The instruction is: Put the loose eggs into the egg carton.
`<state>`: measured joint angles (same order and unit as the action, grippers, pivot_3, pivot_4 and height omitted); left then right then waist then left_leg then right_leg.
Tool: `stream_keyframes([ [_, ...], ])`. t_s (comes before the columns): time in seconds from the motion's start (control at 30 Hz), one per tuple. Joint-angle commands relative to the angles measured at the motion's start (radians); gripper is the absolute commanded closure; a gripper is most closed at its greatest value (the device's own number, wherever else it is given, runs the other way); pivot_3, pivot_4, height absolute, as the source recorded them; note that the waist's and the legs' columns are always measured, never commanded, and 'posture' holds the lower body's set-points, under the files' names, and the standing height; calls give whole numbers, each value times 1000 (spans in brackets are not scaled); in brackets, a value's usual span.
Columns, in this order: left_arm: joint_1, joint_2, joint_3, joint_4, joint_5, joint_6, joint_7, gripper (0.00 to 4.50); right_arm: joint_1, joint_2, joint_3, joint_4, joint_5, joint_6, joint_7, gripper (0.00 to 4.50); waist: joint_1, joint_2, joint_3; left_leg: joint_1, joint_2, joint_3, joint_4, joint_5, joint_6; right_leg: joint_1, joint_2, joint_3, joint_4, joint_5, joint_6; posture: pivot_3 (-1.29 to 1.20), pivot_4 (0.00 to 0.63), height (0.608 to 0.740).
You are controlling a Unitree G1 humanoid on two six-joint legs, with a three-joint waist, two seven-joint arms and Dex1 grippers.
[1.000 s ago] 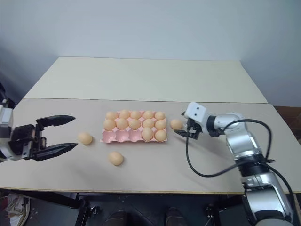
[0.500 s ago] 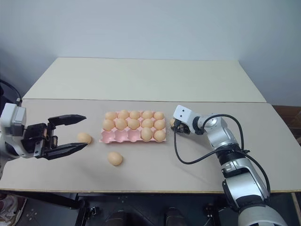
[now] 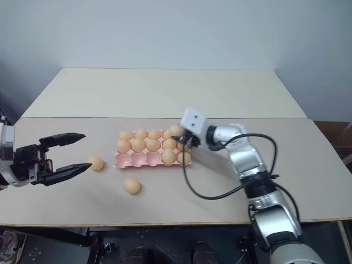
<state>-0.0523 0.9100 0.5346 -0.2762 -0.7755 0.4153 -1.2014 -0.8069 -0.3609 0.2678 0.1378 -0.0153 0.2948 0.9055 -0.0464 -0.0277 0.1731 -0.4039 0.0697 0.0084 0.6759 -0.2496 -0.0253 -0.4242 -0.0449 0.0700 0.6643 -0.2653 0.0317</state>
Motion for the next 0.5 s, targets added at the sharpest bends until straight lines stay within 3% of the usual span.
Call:
stream_keyframes([
  [0.03,18,2,55,-35,27,-1,78,0,-25,63,38,-13,-4,15,-30,2619,2,0,0,-1,0,0,0,0,0,0,0,0,0,0,0,0,150,740],
  [0.33,106,-14,83,-83,25,-30,75,0,-37,113,108,40,-37,15,-24,2619,5,0,0,-1,0,0,0,0,0,0,0,-1,0,0,0,0,150,740],
  [0.5,113,-6,90,-80,19,-29,58,0,-25,102,119,18,-35,22,0,965,3,0,0,0,0,0,0,0,0,0,0,-1,0,0,0,0,150,740],
])
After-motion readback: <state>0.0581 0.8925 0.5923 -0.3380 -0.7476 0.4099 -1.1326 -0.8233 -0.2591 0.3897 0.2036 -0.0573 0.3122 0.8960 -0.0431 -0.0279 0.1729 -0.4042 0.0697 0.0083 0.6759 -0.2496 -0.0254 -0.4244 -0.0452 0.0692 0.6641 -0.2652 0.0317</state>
